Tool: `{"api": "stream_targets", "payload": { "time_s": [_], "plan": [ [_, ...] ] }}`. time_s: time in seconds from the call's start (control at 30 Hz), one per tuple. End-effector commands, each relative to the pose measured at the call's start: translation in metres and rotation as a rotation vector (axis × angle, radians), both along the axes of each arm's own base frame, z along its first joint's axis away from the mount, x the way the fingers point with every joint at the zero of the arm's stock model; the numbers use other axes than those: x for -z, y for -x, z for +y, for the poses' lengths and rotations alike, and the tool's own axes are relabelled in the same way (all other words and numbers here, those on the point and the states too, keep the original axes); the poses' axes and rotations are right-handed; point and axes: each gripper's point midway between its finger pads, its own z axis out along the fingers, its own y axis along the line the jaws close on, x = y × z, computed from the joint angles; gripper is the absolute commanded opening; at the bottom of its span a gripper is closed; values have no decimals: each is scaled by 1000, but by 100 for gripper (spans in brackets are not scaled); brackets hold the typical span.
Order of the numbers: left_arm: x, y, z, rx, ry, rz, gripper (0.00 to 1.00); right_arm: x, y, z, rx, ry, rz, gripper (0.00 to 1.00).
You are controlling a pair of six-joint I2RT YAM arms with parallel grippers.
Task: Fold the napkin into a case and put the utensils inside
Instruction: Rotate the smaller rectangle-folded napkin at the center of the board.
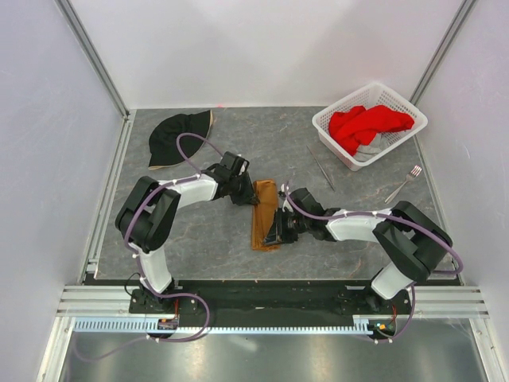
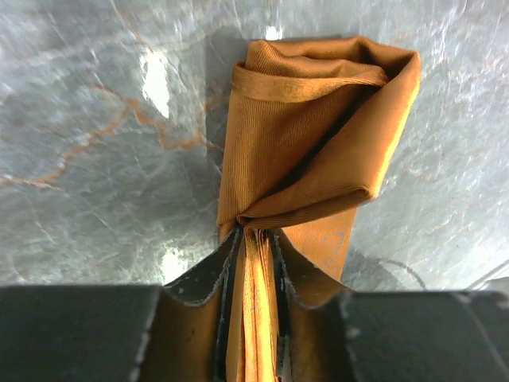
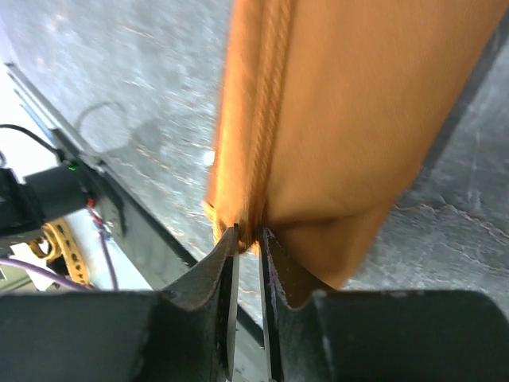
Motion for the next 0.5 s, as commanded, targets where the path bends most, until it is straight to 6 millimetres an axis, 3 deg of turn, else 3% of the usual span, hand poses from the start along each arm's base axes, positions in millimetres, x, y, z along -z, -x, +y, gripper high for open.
{"api": "stream_targets", "payload": {
  "time_s": [0.0,0.07,0.23,0.33,0.37,0.43,0.47],
  "plan": [
    [2,-17,5,20,-44,-39,20,20,-1,-1,7,30,-15,21],
    [0,-17,5,25,-45,-43,21,24,-1,-4,1,45,-18,20],
    [-12,-5,15,18,-50,-64,34,23,-8,-15,-9,130,-79,20],
    [-8,17,22,14,-27,-34,36,18,-9,-20,-27,153,-107,22],
    [-19,23,21,17,7,-53,36,13,-8,-20,-31,151,-113,22],
    [-10,43,29,-2,23,-28,36,9,-8,-19,-39,146,-124,25],
    [-21,48,30,-4,50,-52,36,6,-9,-17,-40,138,-125,27]
  ]
}}
